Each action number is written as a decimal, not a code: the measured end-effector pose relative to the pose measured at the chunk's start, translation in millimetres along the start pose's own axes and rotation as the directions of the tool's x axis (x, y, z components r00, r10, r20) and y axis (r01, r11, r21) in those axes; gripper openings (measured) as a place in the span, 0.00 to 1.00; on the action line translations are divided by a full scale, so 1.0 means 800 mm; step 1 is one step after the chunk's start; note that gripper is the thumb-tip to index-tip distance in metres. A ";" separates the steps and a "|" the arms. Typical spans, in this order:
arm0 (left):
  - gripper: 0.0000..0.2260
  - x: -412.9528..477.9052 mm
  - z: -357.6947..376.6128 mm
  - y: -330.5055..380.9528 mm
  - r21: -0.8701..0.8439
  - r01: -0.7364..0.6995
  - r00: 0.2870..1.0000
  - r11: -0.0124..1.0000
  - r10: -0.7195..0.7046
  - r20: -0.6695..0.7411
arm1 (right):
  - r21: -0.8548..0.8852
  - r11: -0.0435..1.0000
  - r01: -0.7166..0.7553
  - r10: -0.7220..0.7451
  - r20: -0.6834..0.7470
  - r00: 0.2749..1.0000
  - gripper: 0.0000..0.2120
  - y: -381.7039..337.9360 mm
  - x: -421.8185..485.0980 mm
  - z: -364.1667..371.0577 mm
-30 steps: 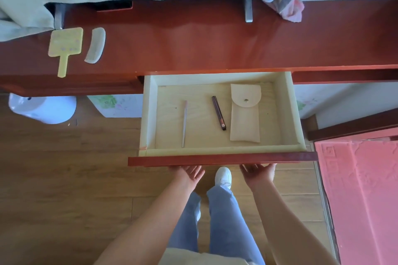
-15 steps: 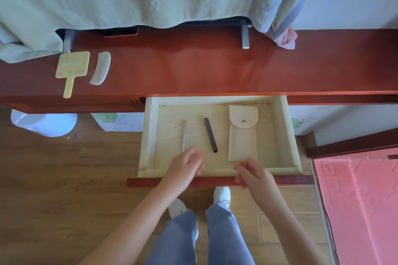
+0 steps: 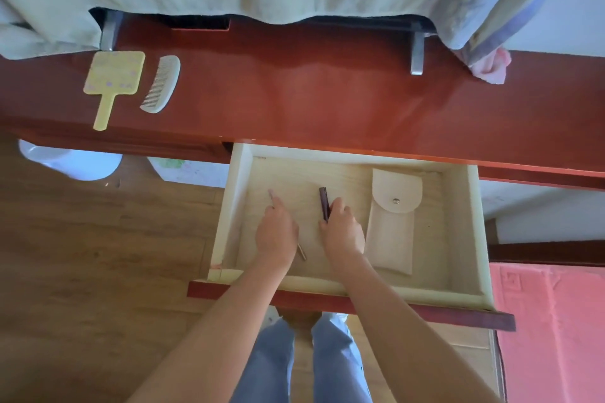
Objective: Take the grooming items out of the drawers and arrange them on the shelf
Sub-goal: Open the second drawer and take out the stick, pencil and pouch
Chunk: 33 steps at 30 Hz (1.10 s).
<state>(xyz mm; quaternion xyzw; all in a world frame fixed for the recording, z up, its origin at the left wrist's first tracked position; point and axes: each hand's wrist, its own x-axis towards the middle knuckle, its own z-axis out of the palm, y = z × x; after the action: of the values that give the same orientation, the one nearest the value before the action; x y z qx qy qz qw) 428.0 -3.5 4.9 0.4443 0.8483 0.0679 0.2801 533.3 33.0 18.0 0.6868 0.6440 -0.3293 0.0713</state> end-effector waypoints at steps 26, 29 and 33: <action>0.10 0.088 -0.194 0.128 -0.159 -0.166 0.952 0.973 0.116 -0.283 | 0.379 0.893 0.240 -0.146 -0.260 0.955 0.14 -0.119 0.055 -0.190; 0.10 0.112 -0.184 0.122 -0.108 -0.095 0.968 0.990 0.067 -0.241 | 0.419 0.889 0.185 -0.100 -0.217 0.971 0.12 -0.133 0.074 -0.181; 0.09 0.127 -0.177 0.114 -0.091 -0.096 0.970 0.991 0.073 -0.231 | 0.350 0.925 0.148 -0.080 -0.203 0.976 0.11 -0.142 0.084 -0.172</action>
<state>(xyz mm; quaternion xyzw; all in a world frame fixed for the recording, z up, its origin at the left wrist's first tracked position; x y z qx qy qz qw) 371.6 150.1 113.8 0.4546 0.8504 0.1733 0.2002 474.3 179.3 125.0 0.6768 0.6149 -0.3812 -0.1362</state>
